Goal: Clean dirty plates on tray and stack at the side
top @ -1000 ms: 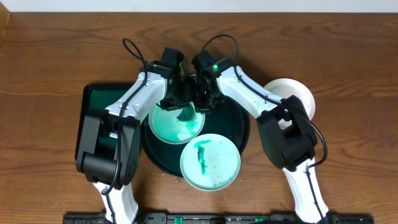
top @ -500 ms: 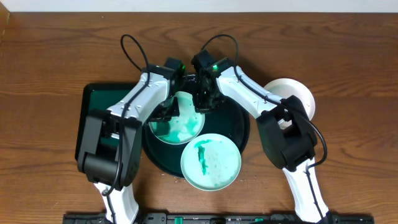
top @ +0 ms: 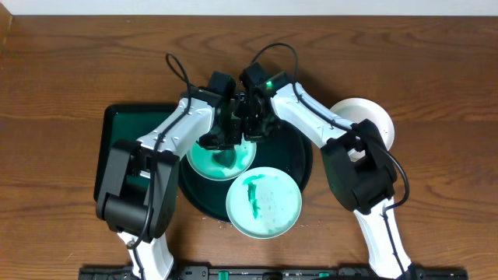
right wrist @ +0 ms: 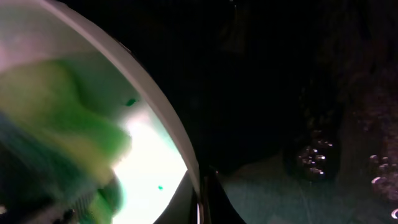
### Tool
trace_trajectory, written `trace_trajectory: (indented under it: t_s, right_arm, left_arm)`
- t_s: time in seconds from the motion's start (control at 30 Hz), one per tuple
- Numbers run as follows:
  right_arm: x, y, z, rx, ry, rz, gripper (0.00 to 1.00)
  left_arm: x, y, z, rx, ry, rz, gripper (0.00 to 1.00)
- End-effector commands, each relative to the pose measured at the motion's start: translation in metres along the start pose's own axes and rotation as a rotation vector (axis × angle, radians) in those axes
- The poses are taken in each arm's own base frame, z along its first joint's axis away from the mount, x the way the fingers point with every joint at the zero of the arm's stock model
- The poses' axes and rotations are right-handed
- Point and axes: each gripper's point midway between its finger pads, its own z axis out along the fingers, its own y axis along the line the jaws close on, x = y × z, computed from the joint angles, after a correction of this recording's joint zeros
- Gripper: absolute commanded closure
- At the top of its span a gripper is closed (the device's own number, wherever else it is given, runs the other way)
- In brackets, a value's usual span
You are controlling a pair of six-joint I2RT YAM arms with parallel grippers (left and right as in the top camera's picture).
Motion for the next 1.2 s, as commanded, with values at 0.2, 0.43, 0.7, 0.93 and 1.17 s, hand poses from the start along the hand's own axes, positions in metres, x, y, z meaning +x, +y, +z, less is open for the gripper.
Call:
trace_trajectory:
  t_s: [0.2, 0.43, 0.7, 0.93, 1.17]
  right_arm:
    - [0.005, -0.019, 0.019, 0.083, 0.023, -0.006, 0.99]
    - [0.005, -0.019, 0.019, 0.081, 0.020, -0.006, 0.99]
    - [0.005, -0.019, 0.019, 0.082, 0.022, -0.006, 0.99]
    - [0.007, -0.019, 0.019, 0.082, 0.029, -0.007, 0.99]
    - [0.006, -0.019, 0.019, 0.080, 0.026, -0.011, 0.99]
  left_arm:
    - [-0.024, 0.081, -0.010, -0.222, -0.119, -0.346, 0.93]
    - [0.012, 0.115, -0.021, -0.425, -0.035, -0.460, 0.93]
    - [0.017, -0.006, 0.001, 0.081, 0.087, -0.084, 0.93]
    - [-0.002, 0.029, -0.002, -0.059, 0.000, -0.185, 0.93]
    - [-0.036, 0.089, -0.086, -0.231, -0.138, -0.331, 0.93]
